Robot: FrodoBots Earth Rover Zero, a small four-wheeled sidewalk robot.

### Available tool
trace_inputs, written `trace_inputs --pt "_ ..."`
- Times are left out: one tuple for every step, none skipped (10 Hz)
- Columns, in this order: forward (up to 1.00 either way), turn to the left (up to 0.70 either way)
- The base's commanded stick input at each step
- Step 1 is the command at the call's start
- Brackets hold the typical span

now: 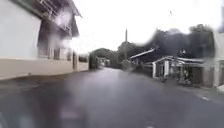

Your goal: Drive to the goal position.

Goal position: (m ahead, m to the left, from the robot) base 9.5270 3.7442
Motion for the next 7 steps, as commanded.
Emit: trace_inputs --pt "0.70 0.00" --pt "0.70 0.00" --pt "0.70 0.00" --pt "0.70 0.00" --pt "0.70 0.00" --pt "0.70 0.00" --pt "0.70 0.00"
